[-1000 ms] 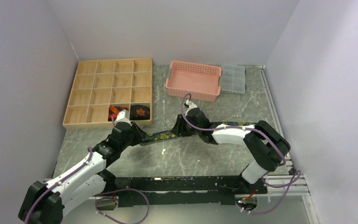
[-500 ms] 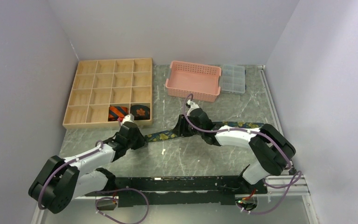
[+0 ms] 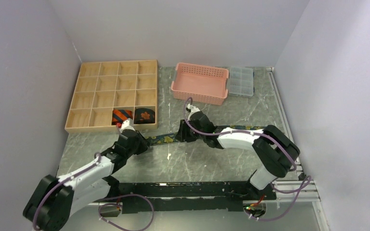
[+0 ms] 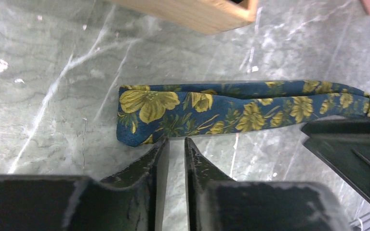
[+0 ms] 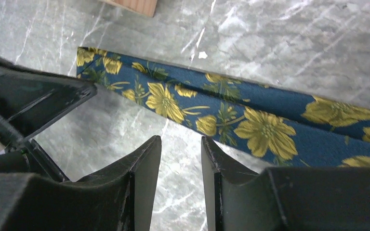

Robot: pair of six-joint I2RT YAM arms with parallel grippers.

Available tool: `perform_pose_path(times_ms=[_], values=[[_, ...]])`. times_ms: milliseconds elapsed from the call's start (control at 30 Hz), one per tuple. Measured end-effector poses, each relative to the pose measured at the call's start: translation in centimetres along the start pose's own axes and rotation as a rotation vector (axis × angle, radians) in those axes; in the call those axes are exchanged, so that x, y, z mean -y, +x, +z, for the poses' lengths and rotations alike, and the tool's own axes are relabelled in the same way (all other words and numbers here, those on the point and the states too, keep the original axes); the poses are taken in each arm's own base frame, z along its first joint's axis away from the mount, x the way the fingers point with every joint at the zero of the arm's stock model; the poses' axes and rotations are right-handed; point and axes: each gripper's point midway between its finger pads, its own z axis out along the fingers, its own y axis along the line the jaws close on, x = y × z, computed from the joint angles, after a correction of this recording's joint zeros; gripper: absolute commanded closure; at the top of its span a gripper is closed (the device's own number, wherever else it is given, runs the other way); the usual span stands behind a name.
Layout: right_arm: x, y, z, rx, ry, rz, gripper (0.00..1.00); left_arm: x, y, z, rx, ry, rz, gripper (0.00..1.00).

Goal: Roll the ties
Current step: Flatten out the tie at the center of the board.

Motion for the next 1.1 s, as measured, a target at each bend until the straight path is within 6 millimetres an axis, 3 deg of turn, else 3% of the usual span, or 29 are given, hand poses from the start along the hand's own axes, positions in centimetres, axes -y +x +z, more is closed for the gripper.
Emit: perform_pose_path(times_ms=[133,267,467,633,833,967,1100], values=[[-0.4,-0.6,1.3,-0.001,0.019,0.013,0.62,1.2,-1.4,-1.8,0.058,0.057,0.008,0.50],[0.1,-0.9,2.6,0.001,0.053,0.035,0.62,0.6,-2.3,-3.2,0.104,0.043,0.003,0.41],[0.8,-0.3,3.9,-0.024,0.080,0.052,0.63,-2.7,-1.5,-3.2,0.078,-0.125,0.020,0.42],[1.0,-0.1,4.4,-0.035,0.089,0.053,0.63,-4.1,-1.1,-2.1,0.012,-0.258,0.052,0.42],[1.0,-0.1,4.5,-0.036,0.089,0.053,0.63,-2.9,-2.1,-1.8,0.040,-0.227,0.063,0.36],[1.0,0.0,4.5,-0.038,0.086,0.053,0.63,-1.3,-3.7,-3.2,0.120,-0.135,0.045,0.29],[1.0,0.0,4.5,-0.038,0.086,0.053,0.63,-0.4,-4.9,-4.1,0.171,-0.089,0.047,0.29]])
